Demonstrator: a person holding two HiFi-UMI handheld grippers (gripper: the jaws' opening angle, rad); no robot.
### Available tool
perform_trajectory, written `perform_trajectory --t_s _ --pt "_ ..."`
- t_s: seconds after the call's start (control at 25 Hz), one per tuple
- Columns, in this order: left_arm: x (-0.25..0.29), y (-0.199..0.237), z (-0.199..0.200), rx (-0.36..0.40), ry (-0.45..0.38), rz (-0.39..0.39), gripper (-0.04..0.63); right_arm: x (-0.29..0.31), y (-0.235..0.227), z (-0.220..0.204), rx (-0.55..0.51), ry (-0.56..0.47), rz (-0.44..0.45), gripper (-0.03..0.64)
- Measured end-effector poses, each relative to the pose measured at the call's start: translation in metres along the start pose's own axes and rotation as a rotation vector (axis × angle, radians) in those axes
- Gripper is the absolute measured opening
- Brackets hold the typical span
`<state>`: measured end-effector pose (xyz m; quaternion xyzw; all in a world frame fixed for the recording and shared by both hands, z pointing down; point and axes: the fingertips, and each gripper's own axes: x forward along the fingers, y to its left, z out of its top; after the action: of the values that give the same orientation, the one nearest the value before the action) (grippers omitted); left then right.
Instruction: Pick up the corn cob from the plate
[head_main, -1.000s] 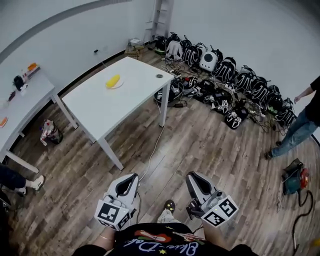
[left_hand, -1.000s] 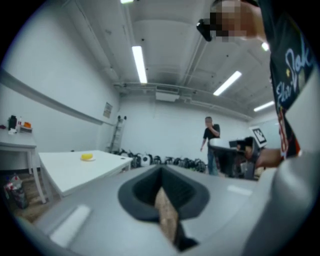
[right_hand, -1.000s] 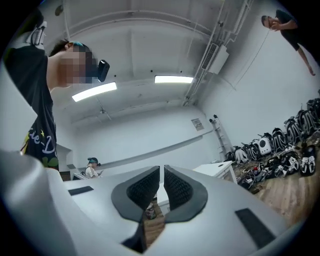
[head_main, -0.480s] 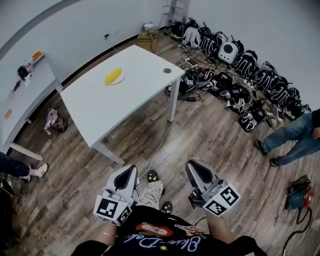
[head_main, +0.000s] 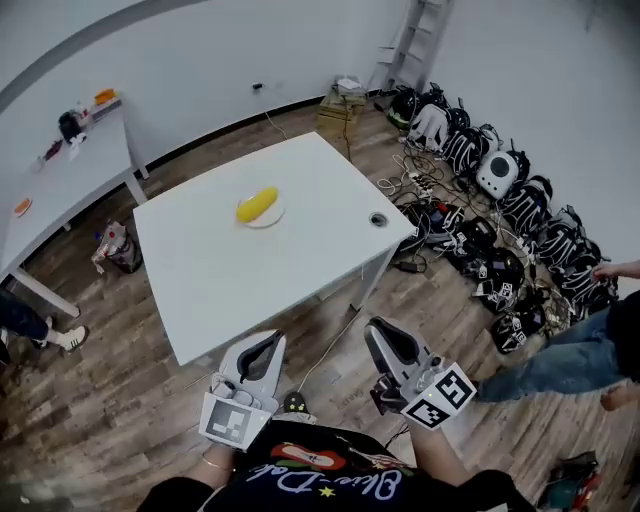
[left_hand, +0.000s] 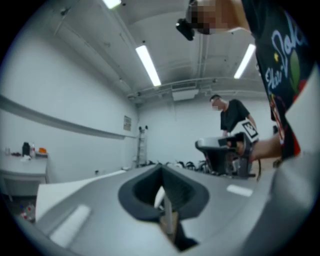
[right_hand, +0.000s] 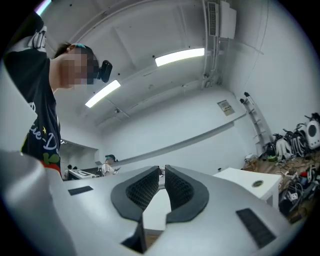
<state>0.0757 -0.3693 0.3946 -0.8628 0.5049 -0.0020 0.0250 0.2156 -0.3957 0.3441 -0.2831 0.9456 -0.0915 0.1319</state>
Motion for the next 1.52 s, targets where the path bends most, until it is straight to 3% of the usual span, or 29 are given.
perform_trajectory --t_s 0.08,0.16,0.2,0.28,0.36,0.48,0.68,0.88,1.04,1.24,1.4,1.52 --pt "0.020 0.024 -0.004 0.010 0.013 0.039 -0.002 0.041 -0.018 -0.007 -0.043 0.044 0.070 0.015" --pt "0.040 0.041 0.004 -0.029 0.049 0.062 -0.003 0.081 -0.032 -0.019 -0.071 0.117 0.169 0.017" --pt "0.048 0.048 0.002 -0.051 0.061 0.078 -0.003 0.099 -0.038 -0.025 -0.068 0.150 0.234 0.037" --pt "0.064 0.065 -0.010 -0.090 0.097 0.125 -0.003 0.135 -0.052 -0.038 -0.060 0.210 0.372 0.142" --pt "0.080 0.088 -0.019 -0.117 0.146 0.192 -0.002 0.175 -0.075 -0.055 -0.093 0.294 0.490 0.157" --pt "0.106 0.128 -0.009 -0.122 0.110 0.278 -0.003 0.242 -0.115 -0.087 -0.236 0.465 0.649 0.203" --pt "0.144 0.195 -0.010 -0.171 0.067 0.456 -0.002 0.334 -0.176 -0.142 -0.597 0.645 0.910 0.249" --pt "0.148 0.215 -0.020 -0.216 0.064 0.662 -0.002 0.403 -0.224 -0.215 -0.758 0.905 1.103 0.265" --pt "0.124 0.217 -0.033 -0.257 0.088 0.829 -0.003 0.424 -0.234 -0.258 -0.882 1.016 1.258 0.268" --pt "0.093 0.221 -0.040 -0.308 0.072 0.976 -0.002 0.438 -0.233 -0.296 -0.949 1.105 1.356 0.268" --pt "0.080 0.215 -0.040 -0.311 0.060 1.043 -0.003 0.439 -0.234 -0.310 -0.867 1.185 1.342 0.268" --pt "0.075 0.213 -0.041 -0.306 0.064 1.056 -0.002 0.439 -0.231 -0.311 -0.813 1.255 1.279 0.264"
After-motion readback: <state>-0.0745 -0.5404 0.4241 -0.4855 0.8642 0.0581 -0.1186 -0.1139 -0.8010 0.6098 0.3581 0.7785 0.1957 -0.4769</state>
